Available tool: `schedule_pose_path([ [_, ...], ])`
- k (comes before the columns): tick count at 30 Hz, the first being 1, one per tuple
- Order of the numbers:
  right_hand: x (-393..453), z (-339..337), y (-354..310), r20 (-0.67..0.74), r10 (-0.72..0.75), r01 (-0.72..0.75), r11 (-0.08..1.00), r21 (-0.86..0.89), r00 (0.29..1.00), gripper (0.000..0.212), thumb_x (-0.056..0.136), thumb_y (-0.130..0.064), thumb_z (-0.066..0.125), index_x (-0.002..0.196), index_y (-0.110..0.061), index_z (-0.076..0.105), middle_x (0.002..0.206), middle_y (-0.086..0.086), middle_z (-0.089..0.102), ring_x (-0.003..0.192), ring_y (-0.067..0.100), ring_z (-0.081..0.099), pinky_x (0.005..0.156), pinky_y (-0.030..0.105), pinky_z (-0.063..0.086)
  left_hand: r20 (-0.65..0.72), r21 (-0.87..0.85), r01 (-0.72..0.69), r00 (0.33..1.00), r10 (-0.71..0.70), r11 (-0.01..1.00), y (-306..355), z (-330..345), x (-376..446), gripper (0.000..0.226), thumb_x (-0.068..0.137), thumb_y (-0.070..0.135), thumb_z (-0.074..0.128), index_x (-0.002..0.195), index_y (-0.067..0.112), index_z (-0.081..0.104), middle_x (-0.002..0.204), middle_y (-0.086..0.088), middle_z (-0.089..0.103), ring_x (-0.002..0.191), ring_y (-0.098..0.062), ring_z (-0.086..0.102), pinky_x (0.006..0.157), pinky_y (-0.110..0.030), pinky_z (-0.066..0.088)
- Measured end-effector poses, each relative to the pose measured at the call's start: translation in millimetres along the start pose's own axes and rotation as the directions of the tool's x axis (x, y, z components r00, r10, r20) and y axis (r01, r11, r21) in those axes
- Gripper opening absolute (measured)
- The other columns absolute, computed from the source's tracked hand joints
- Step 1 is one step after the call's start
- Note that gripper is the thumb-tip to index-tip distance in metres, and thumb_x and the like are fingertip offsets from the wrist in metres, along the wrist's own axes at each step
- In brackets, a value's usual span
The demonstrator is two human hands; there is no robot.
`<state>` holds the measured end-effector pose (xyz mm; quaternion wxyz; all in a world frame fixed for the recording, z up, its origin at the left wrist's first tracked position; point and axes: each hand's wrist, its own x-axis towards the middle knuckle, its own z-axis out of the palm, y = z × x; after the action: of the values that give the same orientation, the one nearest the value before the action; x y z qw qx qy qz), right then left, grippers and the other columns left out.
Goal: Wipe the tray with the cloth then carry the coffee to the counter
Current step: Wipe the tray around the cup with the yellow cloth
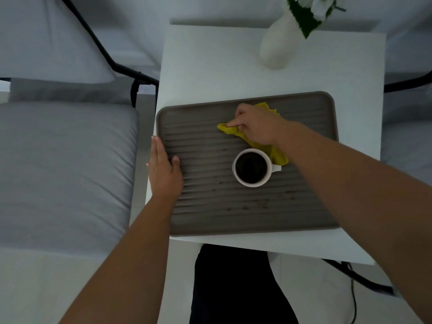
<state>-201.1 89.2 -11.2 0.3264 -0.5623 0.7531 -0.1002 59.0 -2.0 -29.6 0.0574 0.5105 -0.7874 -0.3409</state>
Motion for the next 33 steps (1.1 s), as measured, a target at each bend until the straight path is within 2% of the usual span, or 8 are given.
schedule_pose_path([
  [4,-21,-11,25,-0.024,0.079,-0.080,0.997,-0.017,0.997,0.033,0.093,-0.010,0.047,0.123,-0.015,0.062,0.121,0.017,0.051,0.110,0.033,0.053,0.091,0.032,0.038,-0.012,0.013,0.000,1.000,0.000,1.000,-3,2,0,0.066,0.098,0.009,0.041,0.153,0.016,0.004,0.161,-0.006,0.011,0.146,-0.023,0.017,0.120,-0.049,0.008],
  [8,-55,-25,59,-0.078,0.213,-0.215,0.976,-0.025,0.974,0.032,0.093,-0.021,0.047,0.119,-0.016,0.065,0.115,0.018,0.052,0.103,0.034,0.055,0.092,0.041,0.043,-0.014,-0.006,0.012,1.000,-0.012,1.000,-4,1,0,0.062,0.101,0.015,0.038,0.153,0.017,0.006,0.160,-0.007,0.016,0.146,-0.023,0.017,0.119,-0.048,0.002],
  [12,-66,-26,67,-0.117,0.259,-0.265,0.963,-0.043,0.959,0.030,0.092,-0.014,0.051,0.117,-0.016,0.066,0.116,0.016,0.053,0.103,0.035,0.055,0.087,0.038,0.044,-0.007,0.026,0.004,1.000,-0.003,1.000,-4,3,0,0.063,0.101,0.017,0.038,0.153,0.019,0.003,0.160,-0.007,0.015,0.146,-0.024,0.018,0.117,-0.050,0.001],
  [15,-42,-18,43,-0.099,0.185,-0.192,0.979,-0.062,0.978,0.032,0.091,-0.028,0.047,0.113,-0.022,0.069,0.117,0.010,0.055,0.103,0.034,0.056,0.090,0.040,0.044,0.002,0.054,0.011,1.000,-0.011,0.998,-3,4,1,0.065,0.100,0.018,0.038,0.153,0.020,0.001,0.160,-0.007,0.013,0.145,-0.025,0.019,0.117,-0.051,0.001],
  [18,-3,-5,9,-0.027,0.022,-0.025,0.994,-0.110,0.999,0.032,0.091,-0.014,0.051,0.118,-0.024,0.066,0.121,0.010,0.053,0.105,0.031,0.056,0.089,0.033,0.042,0.011,0.061,0.019,1.000,-0.019,0.998,-3,2,1,0.065,0.100,0.017,0.039,0.153,0.018,0.001,0.160,-0.007,0.011,0.146,-0.025,0.017,0.117,-0.051,0.000],
  [23,49,7,-50,0.077,-0.153,0.168,0.948,-0.269,0.985,0.036,0.098,-0.030,0.036,0.127,-0.033,0.056,0.123,0.009,0.049,0.107,0.030,0.054,0.085,0.032,0.042,0.014,0.073,0.025,1.000,-0.026,0.997,-2,3,0,0.066,0.099,0.017,0.040,0.153,0.018,0.001,0.160,-0.007,0.012,0.145,-0.025,0.018,0.116,-0.053,0.002],
  [28,79,16,-81,0.180,-0.165,0.211,0.936,-0.283,0.970,0.036,0.095,-0.027,0.044,0.127,-0.012,0.052,0.121,0.013,0.054,0.108,0.030,0.055,0.075,0.028,0.036,0.007,0.098,0.007,1.000,-0.007,0.995,-6,4,1,0.065,0.099,0.016,0.039,0.153,0.016,0.003,0.161,-0.004,0.010,0.147,-0.024,0.013,0.116,-0.056,0.005],
  [33,56,6,-53,0.155,-0.123,0.159,0.957,-0.242,0.980,0.030,0.089,-0.038,0.055,0.106,-0.013,0.057,0.106,0.009,0.064,0.099,0.029,0.061,0.079,0.035,0.050,-0.013,0.139,0.028,1.000,-0.027,0.990,-6,8,1,0.064,0.099,0.019,0.037,0.153,0.019,0.002,0.160,-0.003,0.011,0.147,-0.025,0.012,0.116,-0.056,0.006],
])
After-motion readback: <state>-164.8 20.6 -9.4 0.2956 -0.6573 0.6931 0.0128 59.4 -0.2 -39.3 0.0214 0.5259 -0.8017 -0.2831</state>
